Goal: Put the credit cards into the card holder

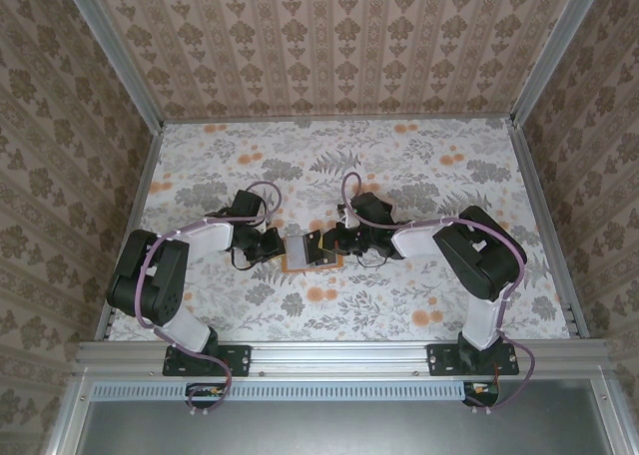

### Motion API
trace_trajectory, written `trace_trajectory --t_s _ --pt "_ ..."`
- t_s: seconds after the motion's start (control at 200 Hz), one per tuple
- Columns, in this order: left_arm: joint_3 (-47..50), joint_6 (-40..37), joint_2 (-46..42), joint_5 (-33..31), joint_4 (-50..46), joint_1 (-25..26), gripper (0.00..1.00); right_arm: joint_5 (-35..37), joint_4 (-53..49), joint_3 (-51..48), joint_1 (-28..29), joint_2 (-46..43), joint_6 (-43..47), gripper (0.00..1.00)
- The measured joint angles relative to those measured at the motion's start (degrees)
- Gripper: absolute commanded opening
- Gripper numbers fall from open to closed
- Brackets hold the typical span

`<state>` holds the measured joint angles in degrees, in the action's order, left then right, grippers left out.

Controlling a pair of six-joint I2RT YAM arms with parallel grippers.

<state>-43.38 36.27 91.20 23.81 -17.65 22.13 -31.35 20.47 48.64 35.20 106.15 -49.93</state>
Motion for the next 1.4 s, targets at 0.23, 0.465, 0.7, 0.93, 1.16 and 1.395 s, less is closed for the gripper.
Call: trace_trajectory --t_s 0.23,0.465,0.7,0.93,1.16,1.395 --pt "-0.07 0.04 0.24 0.02 0.11 0.09 0.09 1.55 -1.14 1.42 1.68 0.11 0.26 0.00" --pt "-0.13 0.15 0.26 0.02 0.02 0.09 0.08 4.61 -4.15 3.54 3.50 0.11 1.22 0.00" --pt "-0.13 0.15 0.26 0.00 0.00 0.09 0.07 5.53 -6.16 3.87 3.76 0.02 2.23 0.00" --pt "-0.15 0.15 0.33 -0.02 0.15 0.31 0.07 5.40 -8.00 3.74 3.85 -1.42 3.30 0.00" --pt "-0.15 0.15 0.35 0.00 0.26 0.37 0.07 4.92 -8.72 2.95 3.74 -1.97 3.41 0.00" --pt "-0.15 0.15 0.37 0.11 0.57 0.63 0.07 4.57 -8.90 2.29 3.69 -2.93 3.43 0.00"
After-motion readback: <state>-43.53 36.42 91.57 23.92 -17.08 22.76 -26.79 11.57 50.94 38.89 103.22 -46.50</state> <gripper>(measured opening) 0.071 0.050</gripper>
